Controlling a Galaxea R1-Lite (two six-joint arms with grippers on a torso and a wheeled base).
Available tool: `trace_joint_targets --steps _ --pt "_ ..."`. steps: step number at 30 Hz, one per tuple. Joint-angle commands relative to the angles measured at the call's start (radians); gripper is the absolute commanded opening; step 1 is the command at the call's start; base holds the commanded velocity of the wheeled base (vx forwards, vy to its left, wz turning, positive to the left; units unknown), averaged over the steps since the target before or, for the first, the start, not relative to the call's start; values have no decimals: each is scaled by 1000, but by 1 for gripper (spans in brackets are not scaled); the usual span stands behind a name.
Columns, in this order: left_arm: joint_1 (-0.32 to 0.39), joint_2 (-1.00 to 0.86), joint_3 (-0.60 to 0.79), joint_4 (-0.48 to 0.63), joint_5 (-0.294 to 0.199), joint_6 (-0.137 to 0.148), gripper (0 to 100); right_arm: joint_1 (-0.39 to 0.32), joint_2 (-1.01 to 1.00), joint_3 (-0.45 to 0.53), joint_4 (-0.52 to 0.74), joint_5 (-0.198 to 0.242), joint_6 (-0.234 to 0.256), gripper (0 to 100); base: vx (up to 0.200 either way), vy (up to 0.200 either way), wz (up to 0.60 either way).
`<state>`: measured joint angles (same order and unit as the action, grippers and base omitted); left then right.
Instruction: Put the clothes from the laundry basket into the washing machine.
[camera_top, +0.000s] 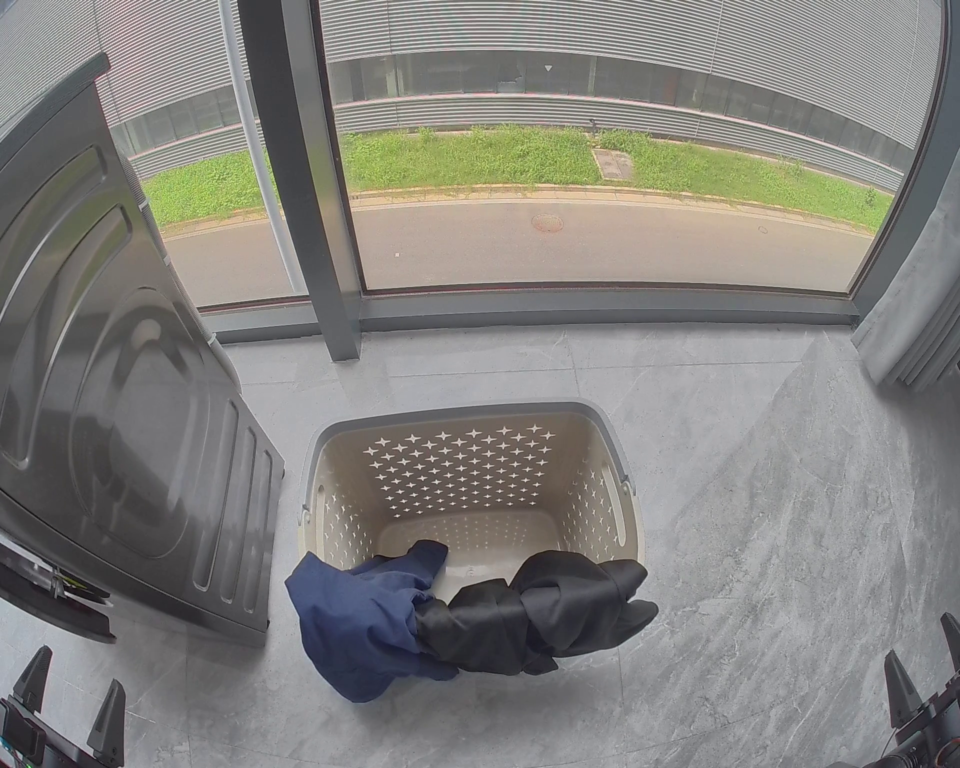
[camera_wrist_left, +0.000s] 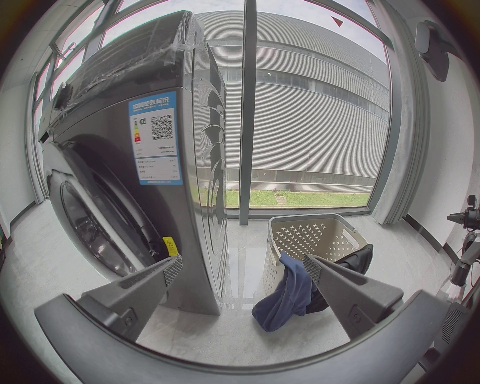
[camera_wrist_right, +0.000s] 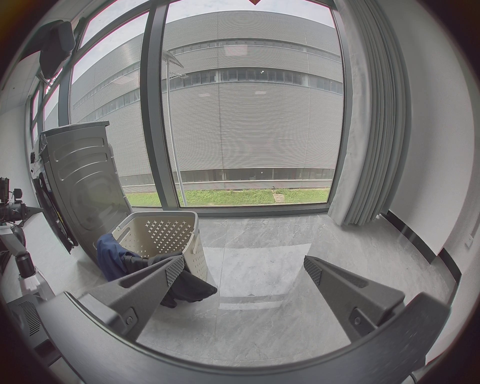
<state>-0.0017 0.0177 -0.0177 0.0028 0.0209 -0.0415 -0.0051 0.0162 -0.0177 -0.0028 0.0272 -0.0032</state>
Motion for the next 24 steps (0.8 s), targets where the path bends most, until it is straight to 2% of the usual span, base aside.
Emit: trace_joint_targets --steps 1,10,19,24 --pt "0 -16 16 0 1 -1 100 1 -10 18 0 0 0 100 200 0 0" --pt "0 -15 16 0 1 -1 100 -1 -10 18 0 0 0 100 0 0 0" --pt "0 -16 16 0 1 -1 100 -1 -10 18 0 0 -1 100 200 0 0" --pt "0 -16 16 0 1 -3 100 1 -10 18 0 0 0 100 0 0 0"
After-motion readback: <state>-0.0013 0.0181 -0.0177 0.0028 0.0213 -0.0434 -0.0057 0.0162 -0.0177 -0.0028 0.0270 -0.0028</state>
